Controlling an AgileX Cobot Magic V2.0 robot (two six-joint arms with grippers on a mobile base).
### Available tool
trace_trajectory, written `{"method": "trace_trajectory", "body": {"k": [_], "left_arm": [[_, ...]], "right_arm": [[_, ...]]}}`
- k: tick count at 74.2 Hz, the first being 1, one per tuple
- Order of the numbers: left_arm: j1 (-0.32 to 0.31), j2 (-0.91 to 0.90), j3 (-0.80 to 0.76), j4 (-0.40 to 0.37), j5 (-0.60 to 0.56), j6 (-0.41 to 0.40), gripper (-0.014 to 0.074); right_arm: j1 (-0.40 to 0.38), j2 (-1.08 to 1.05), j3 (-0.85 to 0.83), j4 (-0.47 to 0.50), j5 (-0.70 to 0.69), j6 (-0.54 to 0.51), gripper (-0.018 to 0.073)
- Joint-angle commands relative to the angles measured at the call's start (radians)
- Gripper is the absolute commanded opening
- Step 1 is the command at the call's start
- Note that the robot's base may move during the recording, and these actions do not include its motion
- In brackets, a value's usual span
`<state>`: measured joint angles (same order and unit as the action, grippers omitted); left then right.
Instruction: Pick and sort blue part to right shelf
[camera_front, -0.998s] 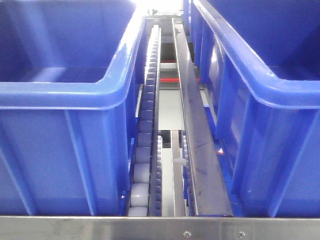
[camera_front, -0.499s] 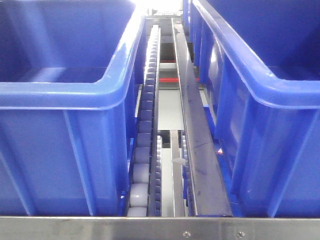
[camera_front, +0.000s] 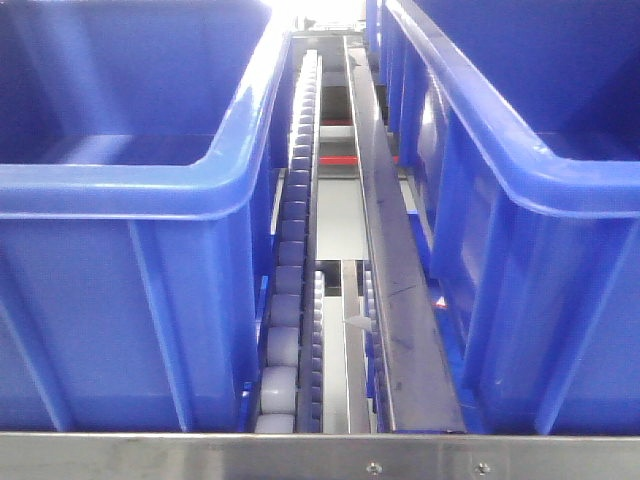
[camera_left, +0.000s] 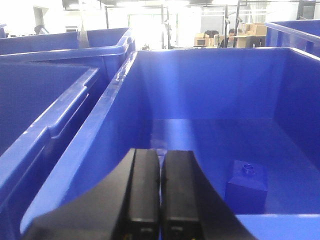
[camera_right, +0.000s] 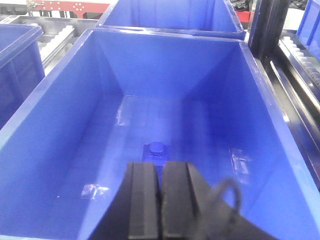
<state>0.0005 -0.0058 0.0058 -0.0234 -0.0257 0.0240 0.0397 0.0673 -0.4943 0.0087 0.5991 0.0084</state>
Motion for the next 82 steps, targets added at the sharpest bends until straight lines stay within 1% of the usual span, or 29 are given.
{"method": "trace_trajectory", "body": {"k": [1,16,22,29,40,44,61,64,82], "left_arm": [[0.000,-0.023,0.024,-0.006,-0.094,-0.003,0.0123],[0.000,-0.023,0.024,-0.006,-0.094,-0.003,0.0124],[0.000,-0.023,0.024,-0.006,-0.094,-0.003,0.0123],[0.000,-0.023,0.024,-0.006,-0.094,-0.003,0.0123],[0.000,-0.023,0.024,-0.006,-0.094,-0.003,0.0123],[0.000,-0.021,0.024,-0.006,-0.094,-0.003,0.0123],[0.000,-0.021,0.024,-0.006,-0.094,-0.003,0.0123],[0.000,-0.021,0.024,-0.006,-0.094,-0.003,0.0124],[0.000,-0.021,0.024,-0.006,-0.094,-0.003,0.0123]], "right_arm": [[-0.006,0.012,-0.024,-0.009,-0.089,-0.008,0.0058],[-0.006,0.012,-0.018,-0.009,-0.097,-0.008,0.0058],[-0.006,0.010,0.043,-0.009,-0.138,-0.008,0.0058],[-0.009,-0.013,0.141,-0.009,-0.237,-0.008,0.0058],[-0.016,-0.105,0.310,-0.003,-0.454,-0.008,0.0058],[-0.016,-0.097,0.360,-0.001,-0.530,-0.008,0.0058],[-0.016,-0.099,0.507,0.014,-0.710,-0.008,0.0058],[-0.016,-0.099,0.503,0.030,-0.691,-0.008,0.0058],[-0.016,-0.099,0.503,0.093,-0.695,-0.003,0.0058]]}}
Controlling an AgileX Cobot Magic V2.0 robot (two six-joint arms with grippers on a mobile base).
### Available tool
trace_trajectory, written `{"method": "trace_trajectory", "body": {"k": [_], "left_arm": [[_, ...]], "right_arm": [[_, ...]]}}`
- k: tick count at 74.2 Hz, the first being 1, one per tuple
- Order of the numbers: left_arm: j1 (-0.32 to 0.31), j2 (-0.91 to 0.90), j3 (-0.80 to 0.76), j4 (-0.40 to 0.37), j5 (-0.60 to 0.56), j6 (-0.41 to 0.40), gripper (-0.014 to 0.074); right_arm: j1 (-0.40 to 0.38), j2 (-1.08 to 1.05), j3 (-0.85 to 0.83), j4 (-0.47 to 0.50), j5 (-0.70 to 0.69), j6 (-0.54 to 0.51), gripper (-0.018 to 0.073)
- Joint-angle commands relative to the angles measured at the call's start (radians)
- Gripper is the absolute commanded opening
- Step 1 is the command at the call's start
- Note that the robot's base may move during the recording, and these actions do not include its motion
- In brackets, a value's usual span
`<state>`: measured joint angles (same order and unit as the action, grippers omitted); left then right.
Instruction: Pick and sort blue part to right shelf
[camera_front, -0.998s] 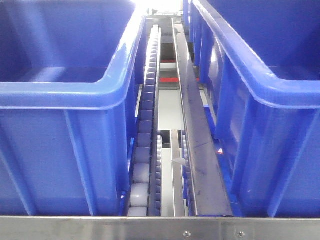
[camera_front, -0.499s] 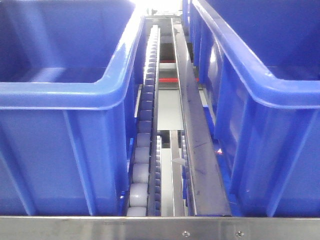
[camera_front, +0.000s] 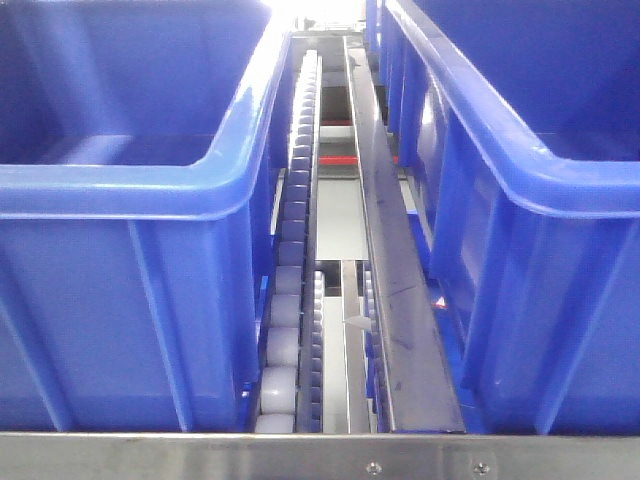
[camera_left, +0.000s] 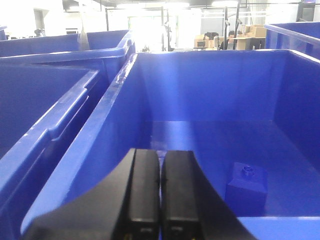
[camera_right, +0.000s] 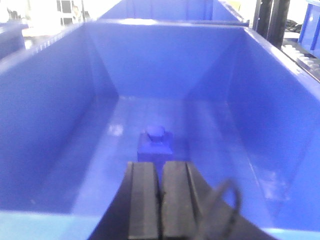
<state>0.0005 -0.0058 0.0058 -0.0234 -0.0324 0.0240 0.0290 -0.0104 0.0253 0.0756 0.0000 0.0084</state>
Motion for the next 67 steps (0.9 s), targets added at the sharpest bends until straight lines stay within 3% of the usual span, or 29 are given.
{"method": "trace_trajectory", "body": {"k": [1,67], "left_arm": [[0.000,-0.021,0.024,-0.006,-0.087,-0.003,0.0124],[0.000,-0.021,0.024,-0.006,-0.087,-0.003,0.0123]], "right_arm": [[-0.005,-0.021,-0.016,0.028,-0.096,-0.003,0.0058],[-0.005,-0.021,-0.016,0.032,-0.092,-0.008,0.0058]]}}
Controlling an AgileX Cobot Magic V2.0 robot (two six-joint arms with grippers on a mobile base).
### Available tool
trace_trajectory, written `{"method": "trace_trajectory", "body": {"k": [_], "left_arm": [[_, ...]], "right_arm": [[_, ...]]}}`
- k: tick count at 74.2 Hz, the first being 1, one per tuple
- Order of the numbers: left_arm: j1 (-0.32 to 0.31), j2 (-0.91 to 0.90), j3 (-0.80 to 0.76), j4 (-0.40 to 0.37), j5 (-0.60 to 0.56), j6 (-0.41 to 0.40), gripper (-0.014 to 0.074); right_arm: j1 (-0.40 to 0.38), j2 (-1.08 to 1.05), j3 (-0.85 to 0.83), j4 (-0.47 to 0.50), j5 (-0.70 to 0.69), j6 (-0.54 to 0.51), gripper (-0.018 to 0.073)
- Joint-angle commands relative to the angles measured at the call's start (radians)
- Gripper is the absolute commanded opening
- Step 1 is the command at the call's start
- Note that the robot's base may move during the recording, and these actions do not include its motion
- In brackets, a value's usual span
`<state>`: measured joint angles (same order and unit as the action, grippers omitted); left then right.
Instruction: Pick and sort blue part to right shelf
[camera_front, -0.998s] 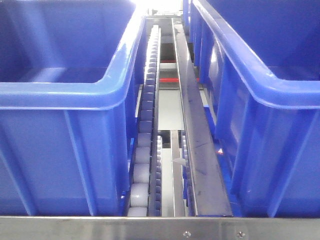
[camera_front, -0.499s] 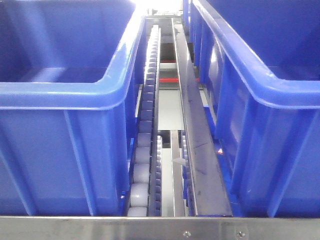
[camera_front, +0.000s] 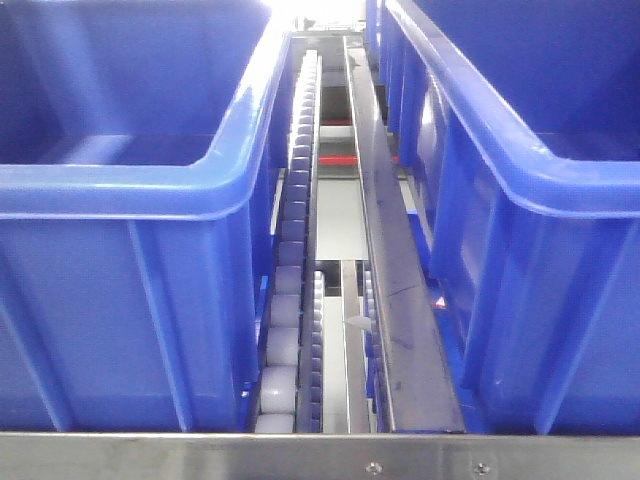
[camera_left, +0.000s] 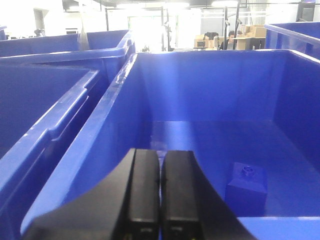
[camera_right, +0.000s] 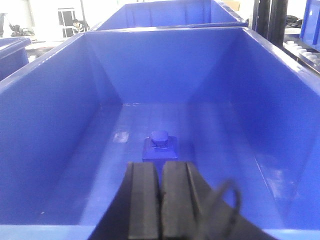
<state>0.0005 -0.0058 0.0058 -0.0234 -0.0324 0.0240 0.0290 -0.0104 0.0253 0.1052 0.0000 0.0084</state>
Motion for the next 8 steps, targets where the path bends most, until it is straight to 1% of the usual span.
{"method": "trace_trajectory", "body": {"k": [1,8], "left_arm": [[0.000,-0.021,0.024,-0.006,-0.087,-0.003,0.0123],[0.000,-0.021,0.024,-0.006,-0.087,-0.003,0.0124]], "right_arm": [[-0.005,-0.021,-0.016,0.003,-0.092,-0.008,0.0058],[-0.005,-0.021,-0.016,0.003,-0.092,-0.008,0.0058]]}}
